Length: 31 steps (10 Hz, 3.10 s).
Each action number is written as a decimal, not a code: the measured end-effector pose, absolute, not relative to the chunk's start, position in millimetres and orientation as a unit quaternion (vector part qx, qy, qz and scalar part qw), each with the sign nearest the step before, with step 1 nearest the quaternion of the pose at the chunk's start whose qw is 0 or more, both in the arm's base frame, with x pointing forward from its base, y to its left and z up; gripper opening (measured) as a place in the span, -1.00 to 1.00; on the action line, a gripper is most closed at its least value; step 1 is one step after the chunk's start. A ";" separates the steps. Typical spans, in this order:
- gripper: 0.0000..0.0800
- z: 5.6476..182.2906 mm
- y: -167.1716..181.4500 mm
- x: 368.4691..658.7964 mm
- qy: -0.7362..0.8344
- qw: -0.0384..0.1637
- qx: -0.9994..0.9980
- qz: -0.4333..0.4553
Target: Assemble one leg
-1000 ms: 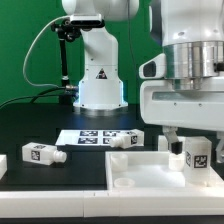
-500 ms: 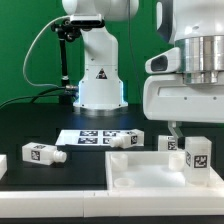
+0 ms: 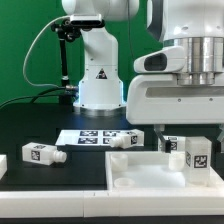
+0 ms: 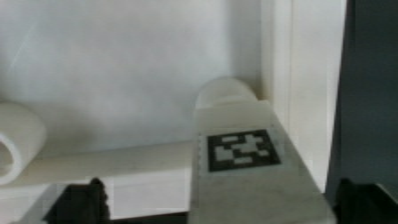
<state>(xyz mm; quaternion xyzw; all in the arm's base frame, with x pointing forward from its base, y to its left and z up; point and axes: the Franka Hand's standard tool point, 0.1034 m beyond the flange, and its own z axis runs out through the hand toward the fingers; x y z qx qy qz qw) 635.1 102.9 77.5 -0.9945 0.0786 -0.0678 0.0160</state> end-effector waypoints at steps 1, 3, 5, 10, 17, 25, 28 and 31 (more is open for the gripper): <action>0.30 77.4 102.4 635.1 0.084 0.016 -0.994 -0.068; -0.29 77.0 102.7 634.9 0.138 0.020 -0.988 -0.066; -0.29 76.5 102.9 634.6 0.201 0.025 -0.977 -0.064; -0.29 74.1 110.7 638.4 0.576 0.053 -0.815 -0.035; 0.21 73.7 113.9 638.8 0.655 0.050 -0.753 -0.036; 0.62 73.7 113.9 638.8 0.655 0.050 -0.753 -0.036; 0.62 72.7 111.9 639.6 0.504 0.045 -0.861 -0.045; 0.62 68.8 122.8 635.1 0.348 0.043 -0.935 -0.050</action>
Offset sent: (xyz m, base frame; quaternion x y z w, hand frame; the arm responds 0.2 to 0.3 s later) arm 0.0000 0.0000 0.0000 0.0000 0.0000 0.1938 0.9810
